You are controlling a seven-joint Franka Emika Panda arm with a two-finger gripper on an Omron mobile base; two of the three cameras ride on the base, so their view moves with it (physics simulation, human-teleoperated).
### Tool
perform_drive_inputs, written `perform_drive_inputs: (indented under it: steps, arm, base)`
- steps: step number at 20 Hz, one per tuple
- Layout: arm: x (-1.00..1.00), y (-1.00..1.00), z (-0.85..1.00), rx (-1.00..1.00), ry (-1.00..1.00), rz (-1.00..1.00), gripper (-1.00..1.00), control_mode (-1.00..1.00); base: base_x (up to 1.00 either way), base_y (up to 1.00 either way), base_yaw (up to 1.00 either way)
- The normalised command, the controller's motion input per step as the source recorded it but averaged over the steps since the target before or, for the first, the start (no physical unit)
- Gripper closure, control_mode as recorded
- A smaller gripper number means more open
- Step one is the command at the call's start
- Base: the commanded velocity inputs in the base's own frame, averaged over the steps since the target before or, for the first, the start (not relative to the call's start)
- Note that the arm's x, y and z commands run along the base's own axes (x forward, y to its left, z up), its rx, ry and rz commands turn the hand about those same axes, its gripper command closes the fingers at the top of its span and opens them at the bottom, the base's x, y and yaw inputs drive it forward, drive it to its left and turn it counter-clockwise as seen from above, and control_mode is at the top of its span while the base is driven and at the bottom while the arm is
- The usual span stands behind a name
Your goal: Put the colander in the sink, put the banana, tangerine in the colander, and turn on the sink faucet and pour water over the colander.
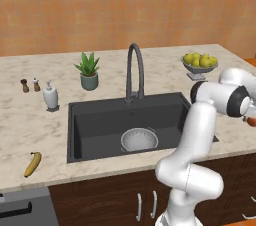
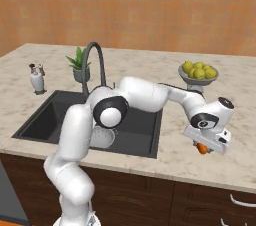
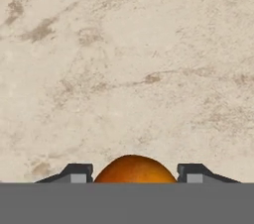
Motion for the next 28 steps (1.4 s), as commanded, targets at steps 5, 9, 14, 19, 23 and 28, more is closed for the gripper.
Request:
perform_drive_inputs:
  steps: [5,9,14,19,23,28]
  arm:
    - [0.00,1.00,0.55,0.16,-0.06,0.17,1.00,-1.00]
    - [0.00,1.00,0.34,0.12,0.00,0.18,1.00,-1.00]
    - [0.00,1.00,0.08,0.10,0.00,0.20,1.00,-1.00]
    - [0.06,1.00,0.00,0.11,0.00,0.22,1.00,-1.00]
    - [0.29,1.00,-0.01,0.10,0.00,0.18,1.00,-1.00]
    - [0.33,0.92,-0.15,0.08,-0.05,0.14,1.00,-1.00]
  base:
    - [0.00,0.00,0.00]
    - [0.00,0.00,0.00]
    - [0.00,0.00,0.00]
    - [0.00,0.00,0.00]
    - [0.00,0.00,0.00]
    - [0.00,0.00,0.00]
